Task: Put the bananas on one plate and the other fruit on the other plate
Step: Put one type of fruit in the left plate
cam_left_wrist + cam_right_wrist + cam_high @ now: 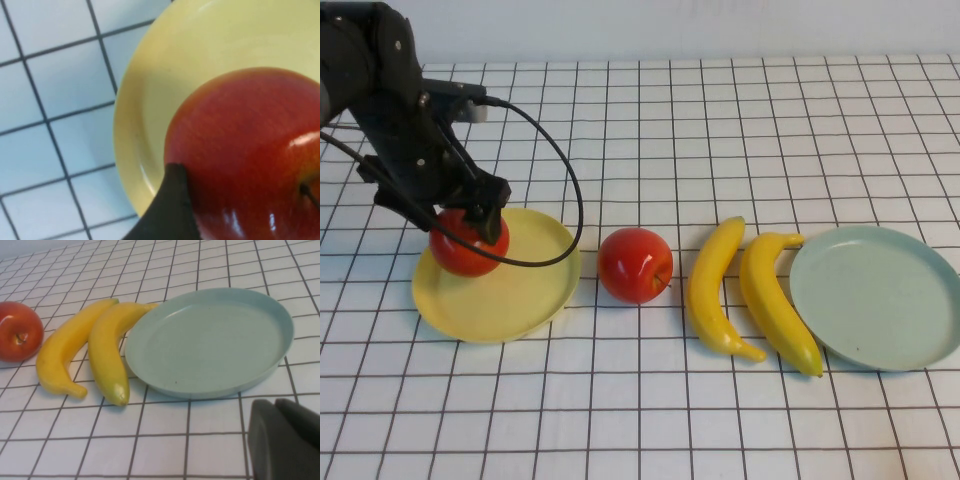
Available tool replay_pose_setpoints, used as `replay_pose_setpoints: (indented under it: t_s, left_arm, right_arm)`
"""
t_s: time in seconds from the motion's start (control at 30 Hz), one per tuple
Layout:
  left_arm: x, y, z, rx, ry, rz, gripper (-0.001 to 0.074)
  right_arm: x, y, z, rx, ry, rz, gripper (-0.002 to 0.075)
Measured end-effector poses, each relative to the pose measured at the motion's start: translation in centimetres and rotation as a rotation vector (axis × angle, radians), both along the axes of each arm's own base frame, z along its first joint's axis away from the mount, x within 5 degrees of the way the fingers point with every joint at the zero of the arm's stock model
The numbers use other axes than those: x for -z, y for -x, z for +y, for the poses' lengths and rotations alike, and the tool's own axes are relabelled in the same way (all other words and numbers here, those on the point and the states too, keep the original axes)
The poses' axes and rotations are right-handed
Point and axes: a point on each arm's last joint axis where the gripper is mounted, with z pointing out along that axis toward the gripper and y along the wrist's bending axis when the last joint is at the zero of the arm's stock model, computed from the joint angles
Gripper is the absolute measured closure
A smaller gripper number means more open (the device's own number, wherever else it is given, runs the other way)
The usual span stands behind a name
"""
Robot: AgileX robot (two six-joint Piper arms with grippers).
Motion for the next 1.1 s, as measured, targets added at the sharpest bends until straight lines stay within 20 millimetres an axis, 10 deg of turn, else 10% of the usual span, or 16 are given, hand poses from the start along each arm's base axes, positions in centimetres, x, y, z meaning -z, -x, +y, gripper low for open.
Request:
replay_pose_setpoints:
  t_s: [1.1]
  left_arm:
    - [1.8,-0.7,0.4,-0.02,-0.026,0.037,0.0092]
  right_arm:
    - [0.0,0.0,0.0,0.0,0.0,0.0,0.0743]
